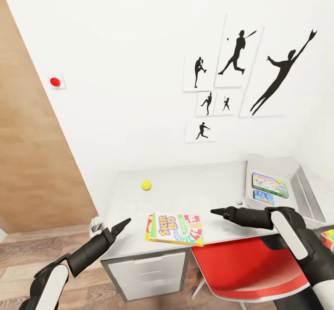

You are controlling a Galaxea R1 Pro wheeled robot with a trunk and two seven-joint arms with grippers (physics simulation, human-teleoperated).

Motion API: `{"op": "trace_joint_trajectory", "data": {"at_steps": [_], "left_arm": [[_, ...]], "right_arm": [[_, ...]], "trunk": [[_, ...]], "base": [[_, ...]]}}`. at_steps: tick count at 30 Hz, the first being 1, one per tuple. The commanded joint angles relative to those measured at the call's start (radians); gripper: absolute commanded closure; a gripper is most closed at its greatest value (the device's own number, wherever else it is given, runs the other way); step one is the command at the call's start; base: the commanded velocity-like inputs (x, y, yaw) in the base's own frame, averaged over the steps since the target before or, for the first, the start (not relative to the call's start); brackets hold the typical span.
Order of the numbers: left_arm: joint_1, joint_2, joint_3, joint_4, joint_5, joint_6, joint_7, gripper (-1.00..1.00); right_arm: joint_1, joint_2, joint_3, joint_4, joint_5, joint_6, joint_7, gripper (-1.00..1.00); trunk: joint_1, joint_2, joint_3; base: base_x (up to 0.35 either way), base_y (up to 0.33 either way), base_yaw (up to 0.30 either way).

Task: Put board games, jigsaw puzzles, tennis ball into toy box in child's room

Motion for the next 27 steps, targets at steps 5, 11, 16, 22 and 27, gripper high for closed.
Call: {"op": "trace_joint_trajectory", "data": {"at_steps": [5,11,16,22,27], "left_arm": [[-0.001,0.0,0.006,0.004,0.003,0.007,-0.002,-1.0],[-0.001,0.003,0.009,0.006,0.003,0.006,-0.002,-1.0],[-0.001,0.005,0.011,0.007,0.004,0.006,-0.002,-1.0],[-0.001,0.006,0.012,0.008,0.004,0.005,-0.001,-1.0],[-0.001,0.006,0.012,0.008,0.004,0.005,0.0,-1.0]], "right_arm": [[0.005,0.012,0.0,0.033,0.009,0.002,0.012,-1.0],[0.007,0.02,0.003,0.051,0.008,0.002,0.014,-1.0],[0.005,0.025,0.006,0.059,0.011,0.002,0.01,-1.0],[0.0,0.032,0.01,0.089,0.014,0.002,-0.009,-1.0],[-0.003,0.034,0.009,0.115,0.014,0.002,-0.037,-1.0]], "trunk": [[0.001,-0.002,-0.002],[0.001,-0.002,-0.001],[0.001,-0.002,-0.001],[0.001,-0.002,-0.001],[0.001,-0.002,-0.001]], "base": [[0.0,0.153,-0.01],[0.0,0.188,-0.005],[0.0,0.104,-0.002],[0.0,0.045,-0.001],[0.0,0.02,0.0]]}}
